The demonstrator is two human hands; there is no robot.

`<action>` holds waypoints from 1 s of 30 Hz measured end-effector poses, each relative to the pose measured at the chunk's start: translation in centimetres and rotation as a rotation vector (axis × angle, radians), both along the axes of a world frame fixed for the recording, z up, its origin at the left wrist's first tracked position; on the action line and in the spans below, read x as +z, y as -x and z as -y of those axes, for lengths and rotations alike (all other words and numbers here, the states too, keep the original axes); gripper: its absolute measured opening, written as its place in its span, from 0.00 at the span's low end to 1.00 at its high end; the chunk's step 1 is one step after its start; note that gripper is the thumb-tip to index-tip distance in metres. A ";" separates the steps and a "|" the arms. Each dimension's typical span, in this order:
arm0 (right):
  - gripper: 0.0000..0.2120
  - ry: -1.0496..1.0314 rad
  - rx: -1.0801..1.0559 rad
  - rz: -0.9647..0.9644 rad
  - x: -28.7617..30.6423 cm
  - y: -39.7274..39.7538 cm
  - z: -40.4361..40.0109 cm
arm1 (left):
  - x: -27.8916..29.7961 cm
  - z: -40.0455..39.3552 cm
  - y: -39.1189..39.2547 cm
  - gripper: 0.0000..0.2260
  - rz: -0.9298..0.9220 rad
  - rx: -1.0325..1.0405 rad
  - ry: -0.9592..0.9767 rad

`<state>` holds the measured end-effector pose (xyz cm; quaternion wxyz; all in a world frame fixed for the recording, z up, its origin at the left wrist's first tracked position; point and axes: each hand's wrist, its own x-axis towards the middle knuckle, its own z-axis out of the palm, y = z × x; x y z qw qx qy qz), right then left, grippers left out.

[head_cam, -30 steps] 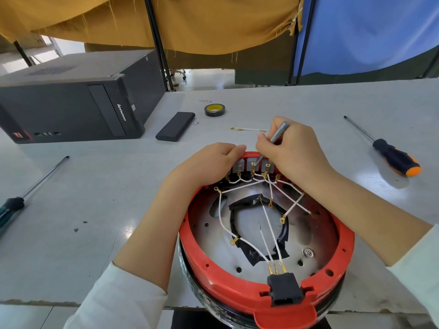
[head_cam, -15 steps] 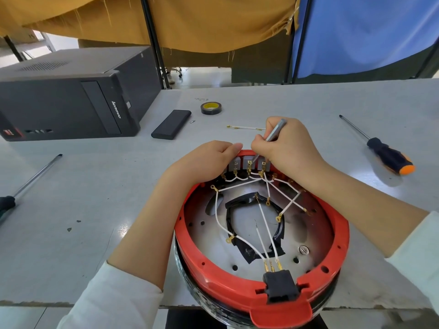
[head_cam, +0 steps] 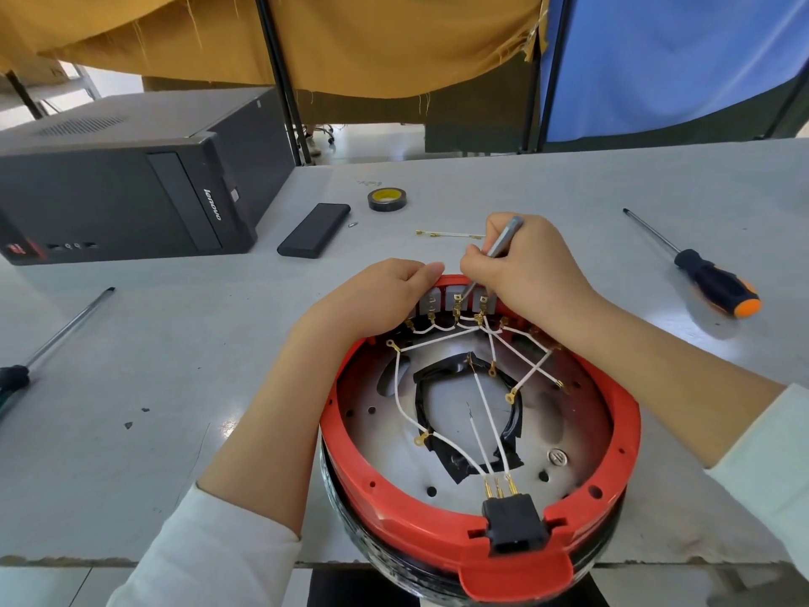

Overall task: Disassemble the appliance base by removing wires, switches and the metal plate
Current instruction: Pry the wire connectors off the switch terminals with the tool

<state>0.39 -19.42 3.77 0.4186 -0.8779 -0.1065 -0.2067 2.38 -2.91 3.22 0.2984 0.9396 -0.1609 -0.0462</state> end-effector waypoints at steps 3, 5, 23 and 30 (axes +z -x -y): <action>0.18 0.013 0.013 -0.029 0.1 -0.2 0.0 | 0.0 0.1 -0.1 0.25 0.009 -0.007 -0.004; 0.17 0.034 -0.002 -0.009 -0.1 0.0 0.0 | 0.0 0.1 -0.1 0.24 0.015 -0.011 -0.004; 0.16 0.455 0.094 0.241 0.2 1.6 -0.6 | 0.0 0.2 -0.1 0.24 0.024 -0.022 0.001; 0.15 0.524 0.150 0.241 0.2 2.0 -0.8 | 0.0 0.1 0.3 0.20 0.041 0.014 -0.017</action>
